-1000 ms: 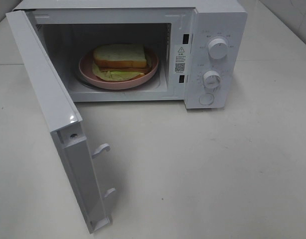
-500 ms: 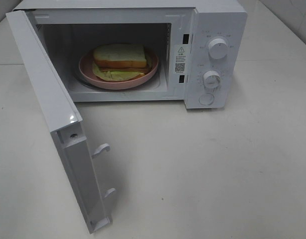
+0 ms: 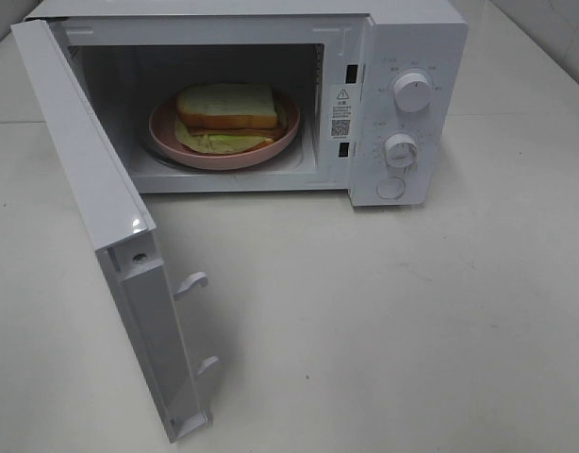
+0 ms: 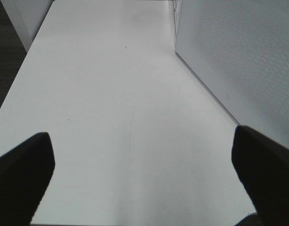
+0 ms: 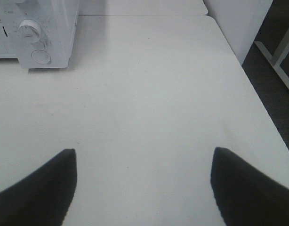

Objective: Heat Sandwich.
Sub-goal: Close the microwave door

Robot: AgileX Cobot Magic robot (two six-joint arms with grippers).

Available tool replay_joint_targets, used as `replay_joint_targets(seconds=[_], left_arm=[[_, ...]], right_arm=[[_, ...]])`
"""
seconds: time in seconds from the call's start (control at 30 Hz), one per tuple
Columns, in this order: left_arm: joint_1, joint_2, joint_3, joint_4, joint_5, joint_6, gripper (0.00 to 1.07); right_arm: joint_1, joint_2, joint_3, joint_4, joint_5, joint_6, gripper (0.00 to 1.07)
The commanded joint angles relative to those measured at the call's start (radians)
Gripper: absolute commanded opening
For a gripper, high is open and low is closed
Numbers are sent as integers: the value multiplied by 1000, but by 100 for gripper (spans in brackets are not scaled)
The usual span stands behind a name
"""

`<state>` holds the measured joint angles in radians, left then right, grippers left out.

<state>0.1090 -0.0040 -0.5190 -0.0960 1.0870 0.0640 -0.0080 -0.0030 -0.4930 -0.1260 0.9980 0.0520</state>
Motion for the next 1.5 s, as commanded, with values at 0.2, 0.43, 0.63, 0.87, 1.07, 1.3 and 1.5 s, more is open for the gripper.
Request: replay_joint_targets(seconds=[0.2, 0.43, 0.63, 0.87, 1.07, 1.3, 1.5], left_arm=[[2, -17, 0, 1, -18, -4, 98], [2, 19, -32, 1, -39, -4, 97], [2, 130, -33, 1, -85, -3, 90], [2, 235, -28, -13, -261, -3, 60], [2, 304, -4, -13, -362, -3, 33], [2, 443, 53, -16, -501, -2, 0], [2, 532, 138, -17, -696, 10, 0]], right_arm=[[-4, -29, 1, 2, -3, -10, 75], [-4, -29, 1, 2, -3, -10, 75], [-4, -29, 1, 2, -3, -10, 75], [-4, -29, 1, 2, -3, -10, 75], [-4, -29, 0, 2, -3, -10, 75], [-4, -29, 0, 2, -3, -10, 75], [-4, -29, 0, 2, -3, -10, 75]])
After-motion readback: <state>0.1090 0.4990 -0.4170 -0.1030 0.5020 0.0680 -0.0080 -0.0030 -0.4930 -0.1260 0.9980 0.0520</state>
